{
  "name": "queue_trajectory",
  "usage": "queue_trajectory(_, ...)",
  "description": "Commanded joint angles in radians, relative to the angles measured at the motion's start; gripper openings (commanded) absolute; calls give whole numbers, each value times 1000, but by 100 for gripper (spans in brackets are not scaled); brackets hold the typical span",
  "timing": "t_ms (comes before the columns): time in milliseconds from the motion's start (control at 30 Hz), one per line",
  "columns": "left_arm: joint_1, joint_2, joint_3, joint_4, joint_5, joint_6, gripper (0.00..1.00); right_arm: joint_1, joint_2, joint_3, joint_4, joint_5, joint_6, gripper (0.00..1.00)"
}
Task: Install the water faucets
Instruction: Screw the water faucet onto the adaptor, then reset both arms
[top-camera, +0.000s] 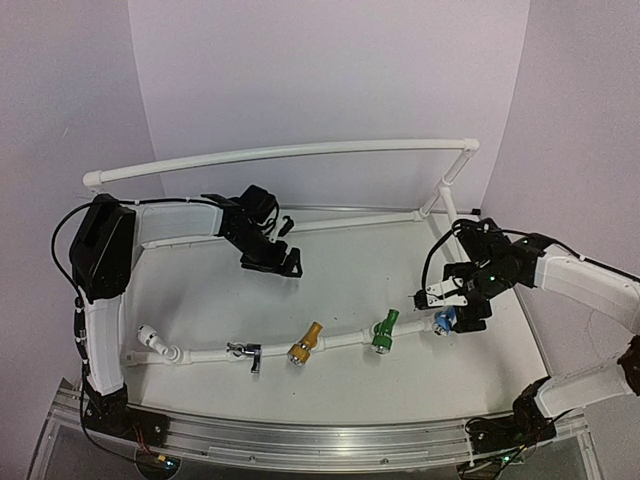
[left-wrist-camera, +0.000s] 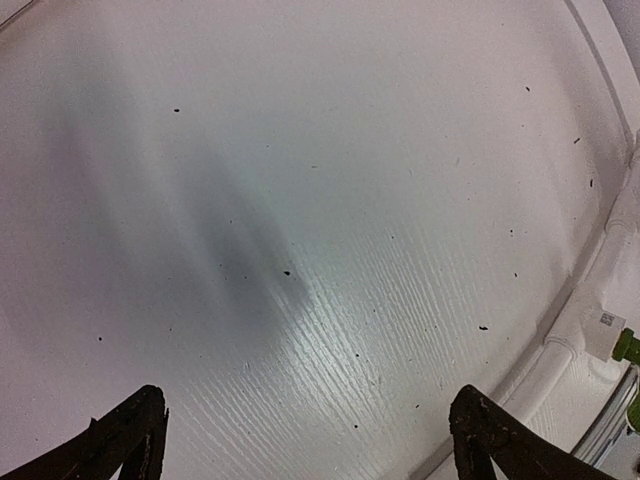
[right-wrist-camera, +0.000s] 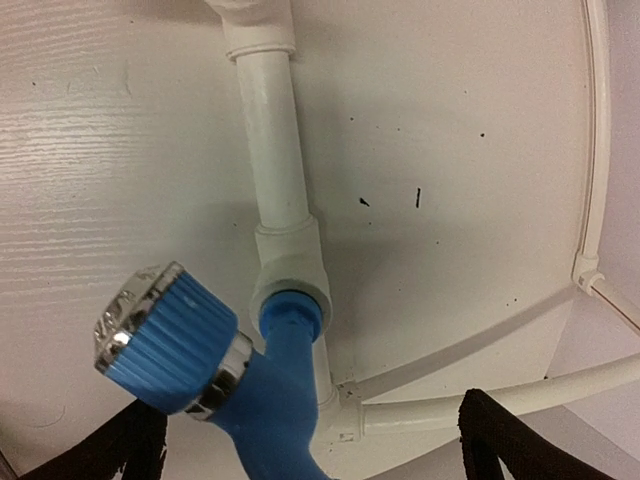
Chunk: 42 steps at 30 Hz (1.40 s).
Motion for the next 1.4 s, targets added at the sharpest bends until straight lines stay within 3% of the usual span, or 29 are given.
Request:
queue_trajectory(0, 5, -46, 15, 7, 3, 0, 98, 39, -2, -8, 13, -27, -7, 98)
queue_trajectory(233, 6, -47, 15, 6, 0, 2, 98, 52, 17, -4, 48, -20, -12, 98)
queue_trajectory(867, 6, -58, -1, 10, -5, -1, 98, 74, 232, 241, 90, 21, 303, 98)
queue_trajectory(1367, 6, -61, -2, 18, 0, -5, 99, 75, 181, 210, 57, -2, 276, 98)
